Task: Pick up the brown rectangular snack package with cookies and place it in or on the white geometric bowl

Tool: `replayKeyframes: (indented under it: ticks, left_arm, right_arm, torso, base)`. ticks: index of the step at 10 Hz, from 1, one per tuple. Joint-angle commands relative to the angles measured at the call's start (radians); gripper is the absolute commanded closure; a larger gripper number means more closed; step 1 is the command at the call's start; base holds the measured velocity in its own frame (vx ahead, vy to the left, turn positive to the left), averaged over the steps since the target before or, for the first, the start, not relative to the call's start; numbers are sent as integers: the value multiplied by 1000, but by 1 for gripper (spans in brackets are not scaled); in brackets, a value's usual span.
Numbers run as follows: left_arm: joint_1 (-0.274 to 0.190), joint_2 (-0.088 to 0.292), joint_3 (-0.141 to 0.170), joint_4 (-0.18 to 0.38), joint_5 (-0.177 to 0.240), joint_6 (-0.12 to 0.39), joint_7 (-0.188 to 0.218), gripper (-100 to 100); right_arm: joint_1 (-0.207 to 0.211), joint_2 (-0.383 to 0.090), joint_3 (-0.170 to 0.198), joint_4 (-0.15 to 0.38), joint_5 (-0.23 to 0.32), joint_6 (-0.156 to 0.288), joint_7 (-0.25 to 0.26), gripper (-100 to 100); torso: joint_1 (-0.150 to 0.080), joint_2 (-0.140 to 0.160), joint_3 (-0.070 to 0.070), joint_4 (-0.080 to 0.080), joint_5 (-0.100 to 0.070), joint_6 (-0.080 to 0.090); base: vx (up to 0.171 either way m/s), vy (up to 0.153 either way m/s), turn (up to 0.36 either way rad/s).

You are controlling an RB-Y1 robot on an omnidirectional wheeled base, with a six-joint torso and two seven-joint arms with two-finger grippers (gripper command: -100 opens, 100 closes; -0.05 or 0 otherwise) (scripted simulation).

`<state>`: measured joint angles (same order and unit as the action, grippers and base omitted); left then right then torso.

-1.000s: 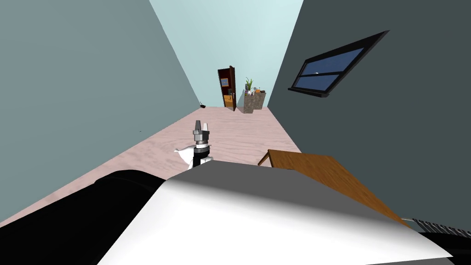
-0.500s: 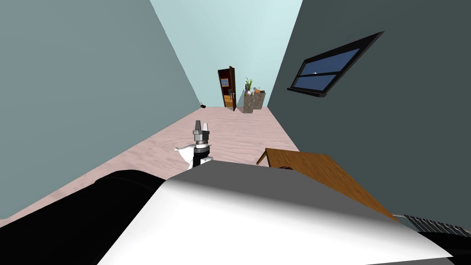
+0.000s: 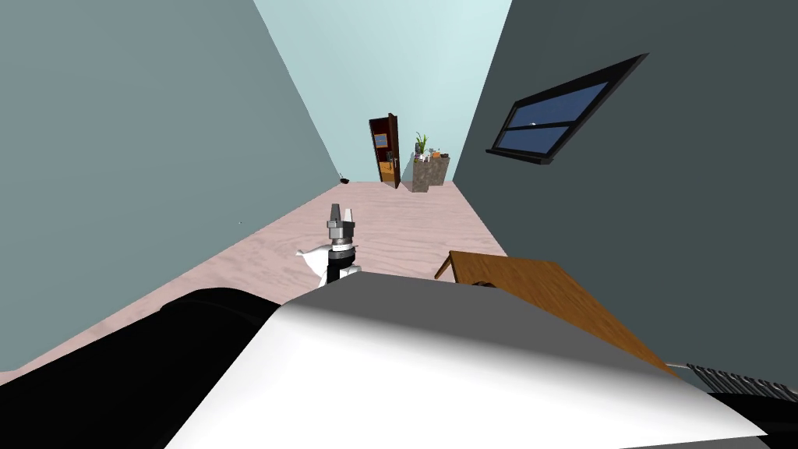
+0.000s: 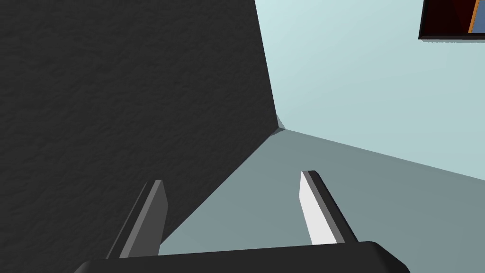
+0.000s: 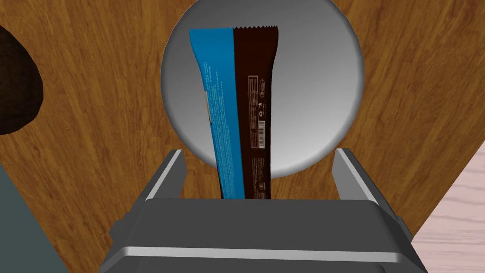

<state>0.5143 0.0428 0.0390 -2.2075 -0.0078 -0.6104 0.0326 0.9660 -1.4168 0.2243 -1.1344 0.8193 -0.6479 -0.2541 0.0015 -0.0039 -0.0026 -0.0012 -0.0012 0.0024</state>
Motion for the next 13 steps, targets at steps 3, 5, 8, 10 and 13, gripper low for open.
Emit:
replayKeyframes:
  ticks: [3, 5, 8, 10, 13]
  left_arm:
    - [0, 0, 0, 0, 0, 0, 0, 0]
    - [0, 0, 0, 0, 0, 0, 0, 0]
    - [0, 0, 0, 0, 0, 0, 0, 0]
    - [0, 0, 0, 0, 0, 0, 0, 0]
    - [0, 0, 0, 0, 0, 0, 0, 0]
  right_arm:
    - [4, -42, -32, 10, -9, -43, -21, -100]
    - [7, -70, -53, 16, -15, -72, -35, -100]
    - [12, -126, -95, 29, -27, -130, -63, -100]
    - [23, -133, -107, 29, -34, -134, -60, -100]
    - [21, -134, -108, 31, -34, -139, -62, 0]
  torso:
    - [1, 2, 1, 0, 0, 0]
    - [3, 4, 2, 1, 1, 0]
    - [3, 4, 2, 1, 1, 0]
    - [3, 5, 3, 1, 1, 0]
    - [0, 0, 0, 0, 0, 0]
  base:
    - [-38, 18, -2]
    - [-69, 38, -5]
    - [-69, 36, -4]
    - [-50, 23, -3]
    - [-2, 1, -1]
